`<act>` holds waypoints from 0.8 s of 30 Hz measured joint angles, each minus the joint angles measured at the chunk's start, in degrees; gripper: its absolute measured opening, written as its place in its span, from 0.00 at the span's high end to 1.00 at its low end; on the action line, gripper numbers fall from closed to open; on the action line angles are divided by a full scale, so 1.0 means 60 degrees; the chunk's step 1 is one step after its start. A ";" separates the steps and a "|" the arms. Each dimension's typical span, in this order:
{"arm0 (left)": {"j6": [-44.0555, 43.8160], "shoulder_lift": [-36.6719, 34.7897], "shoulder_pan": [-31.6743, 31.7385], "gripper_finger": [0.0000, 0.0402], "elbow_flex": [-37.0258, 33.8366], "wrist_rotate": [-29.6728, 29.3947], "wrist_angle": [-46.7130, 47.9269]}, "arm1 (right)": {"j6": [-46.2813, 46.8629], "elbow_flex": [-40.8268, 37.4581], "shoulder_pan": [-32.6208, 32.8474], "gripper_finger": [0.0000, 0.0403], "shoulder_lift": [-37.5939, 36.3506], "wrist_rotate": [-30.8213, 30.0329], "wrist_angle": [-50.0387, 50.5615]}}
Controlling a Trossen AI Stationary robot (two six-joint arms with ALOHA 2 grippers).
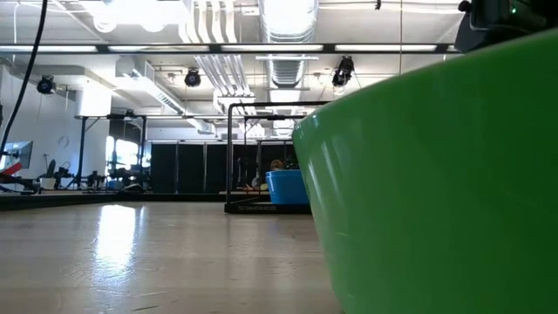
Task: Pick & Place Mini bowls
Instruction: Stack the blue bowl on the blue bowl on the shelf
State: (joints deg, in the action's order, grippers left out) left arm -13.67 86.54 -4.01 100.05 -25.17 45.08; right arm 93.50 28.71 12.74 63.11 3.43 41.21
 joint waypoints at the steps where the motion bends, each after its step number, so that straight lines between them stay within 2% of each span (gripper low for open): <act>1: -0.0004 0.0000 0.0000 0.79 0.0000 0.0001 0.0000 | -0.0135 0.0014 -0.0002 0.85 -0.0003 0.0113 0.0004; 3: -0.0008 0.0000 0.0000 0.79 0.0000 0.0000 0.0000 | -0.0478 0.0088 0.0002 0.92 -0.0004 0.0267 0.0069; 5: -0.0015 0.0000 0.0000 0.79 0.0000 0.0000 0.0000 | -0.0852 0.0225 0.0002 0.96 -0.0007 0.0291 0.0100; 9: -0.0021 0.0000 0.0000 0.79 0.0000 0.0000 0.0000 | -0.1592 0.0736 -0.0002 0.97 -0.0004 0.0285 0.0619; 16: -0.0055 0.0000 0.0000 0.79 0.0000 0.0000 -0.0001 | -0.2756 0.2524 -0.0043 0.98 -0.0004 -0.0207 0.2974; 24: -0.0055 0.0000 0.0003 0.79 0.0000 0.0000 -0.0004 | -0.4856 0.4512 -0.0968 0.98 0.0000 -0.1169 0.4127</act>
State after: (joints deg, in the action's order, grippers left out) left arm -14.00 86.54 -3.99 100.05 -25.17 45.06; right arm 64.37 55.78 6.93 63.11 -3.58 65.97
